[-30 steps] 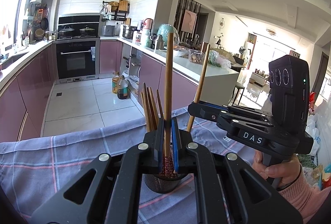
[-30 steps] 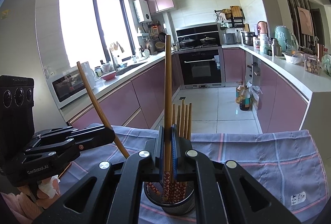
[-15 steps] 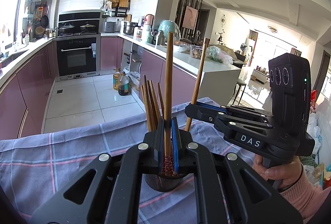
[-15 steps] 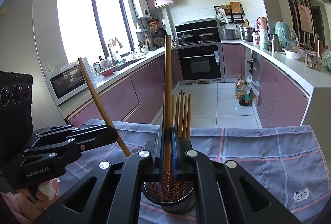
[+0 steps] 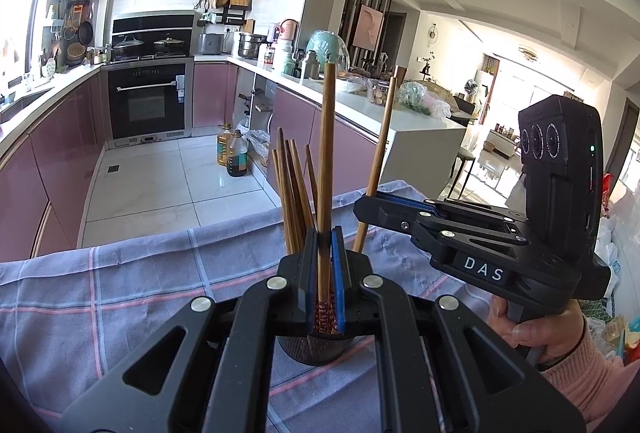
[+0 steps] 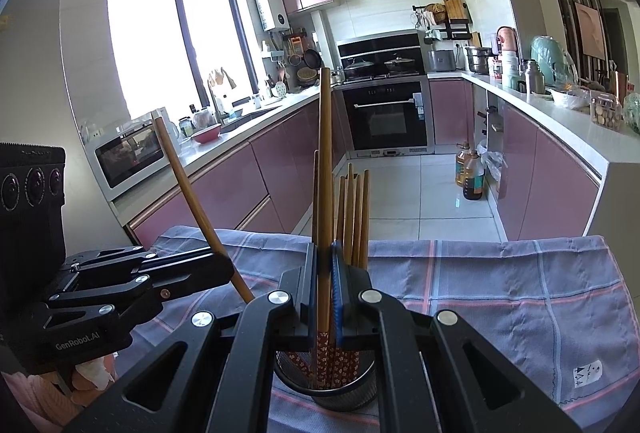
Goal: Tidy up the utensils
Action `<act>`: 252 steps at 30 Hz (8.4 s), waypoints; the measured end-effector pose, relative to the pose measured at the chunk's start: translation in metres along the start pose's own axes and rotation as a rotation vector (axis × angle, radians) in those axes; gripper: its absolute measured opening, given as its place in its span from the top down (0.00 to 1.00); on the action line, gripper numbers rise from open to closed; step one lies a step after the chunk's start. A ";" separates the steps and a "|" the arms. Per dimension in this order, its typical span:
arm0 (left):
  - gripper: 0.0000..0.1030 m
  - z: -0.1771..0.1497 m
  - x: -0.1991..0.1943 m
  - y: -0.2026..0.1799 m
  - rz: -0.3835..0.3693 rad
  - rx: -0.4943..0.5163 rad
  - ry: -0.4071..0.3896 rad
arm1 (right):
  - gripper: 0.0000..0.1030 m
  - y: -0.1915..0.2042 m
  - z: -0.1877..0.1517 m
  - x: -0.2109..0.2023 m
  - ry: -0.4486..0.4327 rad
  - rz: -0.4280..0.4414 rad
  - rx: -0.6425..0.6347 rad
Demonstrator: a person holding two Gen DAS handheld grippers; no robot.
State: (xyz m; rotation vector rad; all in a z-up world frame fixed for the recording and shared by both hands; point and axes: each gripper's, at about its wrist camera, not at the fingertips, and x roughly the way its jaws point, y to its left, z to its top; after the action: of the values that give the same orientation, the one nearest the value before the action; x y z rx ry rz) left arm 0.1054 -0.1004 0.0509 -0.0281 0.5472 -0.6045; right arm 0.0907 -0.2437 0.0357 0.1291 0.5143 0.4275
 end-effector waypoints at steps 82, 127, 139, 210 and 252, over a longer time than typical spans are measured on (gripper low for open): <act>0.66 -0.023 0.065 0.018 0.052 -0.031 0.130 | 0.83 -0.009 -0.030 0.037 0.106 0.008 0.030; 0.06 -0.100 -0.120 0.016 0.526 -0.069 -0.279 | 0.06 0.070 -0.090 -0.042 -0.214 -0.143 -0.072; 0.06 -0.110 -0.130 0.014 0.542 -0.091 -0.287 | 0.06 0.079 -0.097 -0.053 -0.261 -0.182 -0.087; 0.06 -0.117 -0.134 0.001 0.587 -0.065 -0.307 | 0.06 0.088 -0.101 -0.068 -0.298 -0.273 -0.097; 0.06 -0.123 -0.132 -0.001 0.592 -0.070 -0.301 | 0.06 0.086 -0.101 -0.068 -0.289 -0.265 -0.091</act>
State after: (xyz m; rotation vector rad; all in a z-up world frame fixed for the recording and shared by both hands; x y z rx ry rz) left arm -0.0463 -0.0125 0.0094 -0.0210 0.2604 -0.0001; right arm -0.0444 -0.1931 -0.0019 0.0323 0.2220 0.1676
